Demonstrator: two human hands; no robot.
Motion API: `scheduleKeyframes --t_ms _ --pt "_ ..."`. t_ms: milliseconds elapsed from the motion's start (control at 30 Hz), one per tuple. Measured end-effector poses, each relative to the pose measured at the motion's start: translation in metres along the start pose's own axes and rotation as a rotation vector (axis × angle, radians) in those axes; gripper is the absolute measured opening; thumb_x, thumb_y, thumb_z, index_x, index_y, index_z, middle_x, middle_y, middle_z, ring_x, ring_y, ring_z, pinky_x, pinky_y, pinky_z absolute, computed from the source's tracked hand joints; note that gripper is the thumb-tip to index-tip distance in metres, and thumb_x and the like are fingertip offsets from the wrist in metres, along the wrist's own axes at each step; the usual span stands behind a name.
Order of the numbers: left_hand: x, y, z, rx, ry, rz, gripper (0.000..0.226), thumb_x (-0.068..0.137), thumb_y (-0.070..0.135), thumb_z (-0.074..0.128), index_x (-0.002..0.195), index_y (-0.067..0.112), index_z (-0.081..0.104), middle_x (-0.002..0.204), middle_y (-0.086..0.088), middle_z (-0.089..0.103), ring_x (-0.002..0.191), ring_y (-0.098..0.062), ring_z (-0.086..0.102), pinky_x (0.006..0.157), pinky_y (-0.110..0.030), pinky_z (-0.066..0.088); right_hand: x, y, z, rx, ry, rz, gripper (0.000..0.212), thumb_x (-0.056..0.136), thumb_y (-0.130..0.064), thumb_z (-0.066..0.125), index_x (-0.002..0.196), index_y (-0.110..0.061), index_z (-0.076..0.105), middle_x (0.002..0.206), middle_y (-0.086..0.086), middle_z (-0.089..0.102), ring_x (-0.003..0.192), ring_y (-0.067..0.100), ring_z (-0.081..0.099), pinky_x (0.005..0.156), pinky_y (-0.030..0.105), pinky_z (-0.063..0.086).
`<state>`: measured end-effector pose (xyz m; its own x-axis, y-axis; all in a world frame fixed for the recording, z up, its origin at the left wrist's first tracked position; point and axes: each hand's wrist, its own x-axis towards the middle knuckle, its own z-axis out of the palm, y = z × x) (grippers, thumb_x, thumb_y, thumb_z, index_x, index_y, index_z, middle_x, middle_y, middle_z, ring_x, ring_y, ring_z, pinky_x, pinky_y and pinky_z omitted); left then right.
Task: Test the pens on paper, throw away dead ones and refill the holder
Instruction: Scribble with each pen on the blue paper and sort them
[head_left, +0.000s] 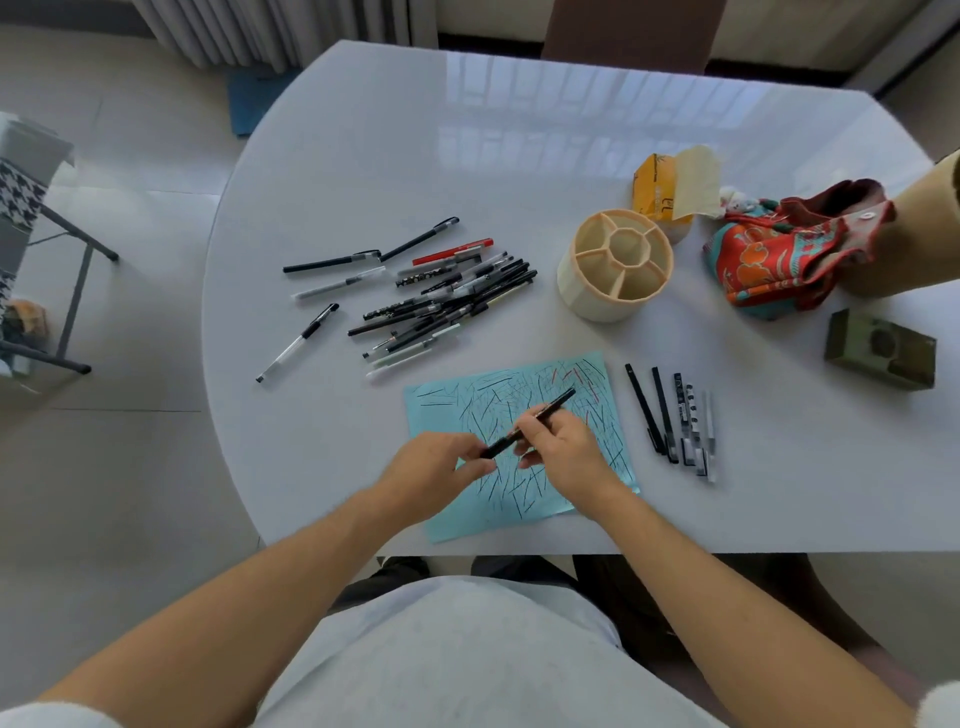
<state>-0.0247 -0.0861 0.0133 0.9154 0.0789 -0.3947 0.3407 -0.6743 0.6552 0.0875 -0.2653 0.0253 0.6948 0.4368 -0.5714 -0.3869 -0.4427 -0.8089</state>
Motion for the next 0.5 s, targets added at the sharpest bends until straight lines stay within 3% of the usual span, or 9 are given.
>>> scheduleKeyframes --t_ms 100,200,267,400,500 --pt "0.005 -0.010 -0.002 0.049 0.059 0.031 0.045 0.094 0.059 0.053 0.128 0.031 0.060 0.128 0.012 0.062 0.121 -0.008 0.052 0.101 -0.033 0.045 0.026 -0.015 -0.058 -0.328 0.158 0.055 0.012 0.105 -0.025 0.049 0.097 -0.021 0.057 0.098 0.010 0.068 0.080 0.019 0.067 0.063 0.034 0.057" --pt "0.000 -0.029 -0.006 0.189 0.103 0.063 0.040 0.096 0.044 0.056 0.131 0.024 0.059 0.137 0.002 0.055 0.132 -0.018 0.044 0.109 -0.037 0.040 0.047 -0.015 -0.111 -0.844 0.196 0.133 0.010 0.105 -0.024 0.048 0.096 -0.020 0.051 0.096 0.006 0.061 0.080 0.021 0.059 0.056 0.033 0.041" --pt "-0.005 -0.039 -0.006 0.276 0.089 0.070 0.039 0.094 0.033 0.059 0.131 0.021 0.060 0.142 -0.003 0.051 0.135 -0.024 0.041 0.110 -0.039 0.038 0.053 -0.007 -0.127 -1.033 0.143 0.182 0.010 0.102 -0.023 0.051 0.107 -0.015 0.052 0.101 0.009 0.061 0.084 0.026 0.058 0.064 0.037 0.045" --pt "-0.014 -0.051 -0.004 0.356 0.051 0.041 0.044 0.092 0.030 0.059 0.135 0.019 0.058 0.150 -0.007 0.042 0.142 -0.025 0.033 0.114 -0.040 0.034 0.057 0.000 -0.129 -1.152 0.174 0.149 0.018 0.096 -0.019 0.063 0.111 -0.012 0.058 0.107 0.015 0.066 0.095 0.035 0.062 0.079 0.042 0.053" --pt "-0.017 -0.053 -0.003 0.354 0.028 0.019 0.045 0.094 0.030 0.057 0.137 0.020 0.056 0.154 -0.005 0.036 0.146 -0.023 0.027 0.116 -0.040 0.031 0.061 -0.006 -0.120 -1.160 0.311 0.018 0.020 0.097 -0.021 0.063 0.111 -0.007 0.061 0.111 0.018 0.064 0.091 0.036 0.060 0.073 0.037 0.044"
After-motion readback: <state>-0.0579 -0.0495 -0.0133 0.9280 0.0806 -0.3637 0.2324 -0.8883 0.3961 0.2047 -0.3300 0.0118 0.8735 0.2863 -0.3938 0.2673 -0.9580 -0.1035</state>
